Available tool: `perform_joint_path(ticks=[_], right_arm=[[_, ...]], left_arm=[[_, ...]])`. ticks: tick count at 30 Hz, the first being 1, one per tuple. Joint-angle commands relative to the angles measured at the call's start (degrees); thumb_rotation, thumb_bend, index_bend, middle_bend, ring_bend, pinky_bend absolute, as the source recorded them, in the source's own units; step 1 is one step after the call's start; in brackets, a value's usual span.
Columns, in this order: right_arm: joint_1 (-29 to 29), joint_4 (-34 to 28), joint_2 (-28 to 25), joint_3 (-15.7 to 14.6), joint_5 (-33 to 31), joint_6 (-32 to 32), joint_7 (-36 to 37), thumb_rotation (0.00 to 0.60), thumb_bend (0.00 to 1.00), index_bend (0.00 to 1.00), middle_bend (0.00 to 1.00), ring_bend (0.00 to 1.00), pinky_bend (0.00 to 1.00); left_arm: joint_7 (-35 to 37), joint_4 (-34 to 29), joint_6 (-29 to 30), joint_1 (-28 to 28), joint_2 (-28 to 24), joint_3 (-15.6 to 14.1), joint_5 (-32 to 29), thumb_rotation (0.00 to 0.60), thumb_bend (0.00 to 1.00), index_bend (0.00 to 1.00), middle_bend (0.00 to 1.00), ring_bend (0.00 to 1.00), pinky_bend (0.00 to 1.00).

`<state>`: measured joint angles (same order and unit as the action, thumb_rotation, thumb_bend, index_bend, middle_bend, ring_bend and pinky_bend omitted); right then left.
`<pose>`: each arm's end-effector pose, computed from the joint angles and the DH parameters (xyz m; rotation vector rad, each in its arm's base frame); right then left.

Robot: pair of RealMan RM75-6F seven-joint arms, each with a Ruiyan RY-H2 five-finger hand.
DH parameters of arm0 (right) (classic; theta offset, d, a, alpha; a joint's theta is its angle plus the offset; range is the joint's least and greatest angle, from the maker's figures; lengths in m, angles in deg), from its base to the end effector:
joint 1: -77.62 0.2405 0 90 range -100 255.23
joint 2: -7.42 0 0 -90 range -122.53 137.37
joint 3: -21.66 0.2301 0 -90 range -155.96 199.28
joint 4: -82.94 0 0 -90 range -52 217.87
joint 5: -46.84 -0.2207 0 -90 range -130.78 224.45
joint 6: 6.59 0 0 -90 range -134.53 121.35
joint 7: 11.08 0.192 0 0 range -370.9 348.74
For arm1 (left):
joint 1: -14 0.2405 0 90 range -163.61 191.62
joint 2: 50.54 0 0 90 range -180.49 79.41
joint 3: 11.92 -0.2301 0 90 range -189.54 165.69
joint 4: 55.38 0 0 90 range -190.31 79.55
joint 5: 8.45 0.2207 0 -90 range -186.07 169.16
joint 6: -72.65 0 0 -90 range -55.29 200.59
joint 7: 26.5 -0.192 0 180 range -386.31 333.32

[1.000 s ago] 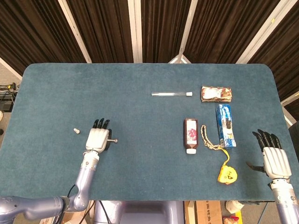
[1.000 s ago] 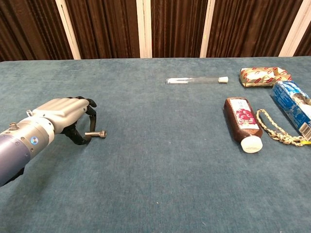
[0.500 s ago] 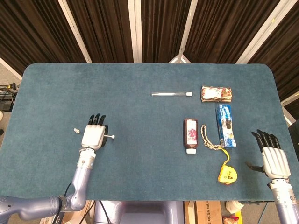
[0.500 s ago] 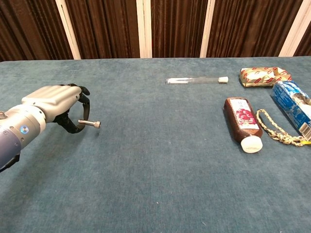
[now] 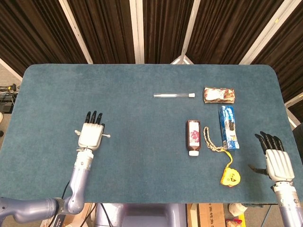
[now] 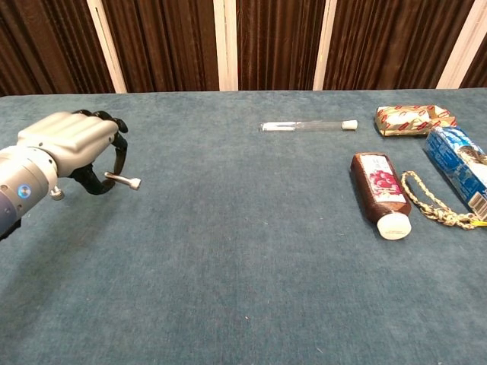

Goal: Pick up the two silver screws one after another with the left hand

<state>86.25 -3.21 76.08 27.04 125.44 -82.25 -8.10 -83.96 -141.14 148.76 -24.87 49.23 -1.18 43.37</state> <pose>-0.3201 -0.2574 0.1142 1.3477 -1.0343 0.8458 -0.1296 0.3510 -0.0438 -1.6426 -0.6317 -0.5796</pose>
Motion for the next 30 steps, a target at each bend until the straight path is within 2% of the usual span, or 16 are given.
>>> perform_joint_path(ticks=[1,6,11,13,21,30], right_arm=[[0.0,0.0,0.0,0.0,0.0,0.1,0.0,0.6,0.15,0.13,0.09,0.05,0.0],[0.0,-0.2,-0.1,-0.2,0.3,0.0,0.1,0.6,0.15,0.13,0.09,0.05,0.0],[0.0,-0.4,-0.1,-0.3,0.3,0.1,0.1,0.6,0.15,0.13,0.09,0.05,0.0],[0.1,-0.4,0.0,-0.3,0.3,0.4,-0.1,0.6,0.15,0.13,0.09,0.05,0.0],[0.2,-0.4,0.1,-0.5,0.3,0.7,0.0,0.6,0.15,0.13,0.09,0.05,0.0],[0.3,-0.2,0.0,-0.5,0.3,0.8,0.4,0.6,0.15,0.13,0.09,0.05,0.0]], left_arm=[[-8.2,0.0,3.0,-1.4,-1.5,-1.8,1.3,0.6,0.55,0.57,0.1,0.0,0.0],[-16.6,1.3,4.1,-2.7,-2.9,-3.8,2.3,0.6,0.55,0.58,0.1,0.0,0.0],[-22.7,0.8,3.2,-3.6,-3.9,-4.1,-0.5,0.6,0.55,0.58,0.1,0.0,0.0],[-27.7,2.1,2.3,-4.7,-4.0,-5.1,-1.7,0.6,0.55,0.58,0.1,0.0,0.0],[-28.2,5.5,0.4,-6.0,-1.6,-5.0,-2.6,0.6,0.55,0.58,0.1,0.0,0.0],[-29.4,10.7,0.0,-7.4,1.5,-6.0,-0.3,0.6,0.55,0.58,0.1,0.0,0.0]])
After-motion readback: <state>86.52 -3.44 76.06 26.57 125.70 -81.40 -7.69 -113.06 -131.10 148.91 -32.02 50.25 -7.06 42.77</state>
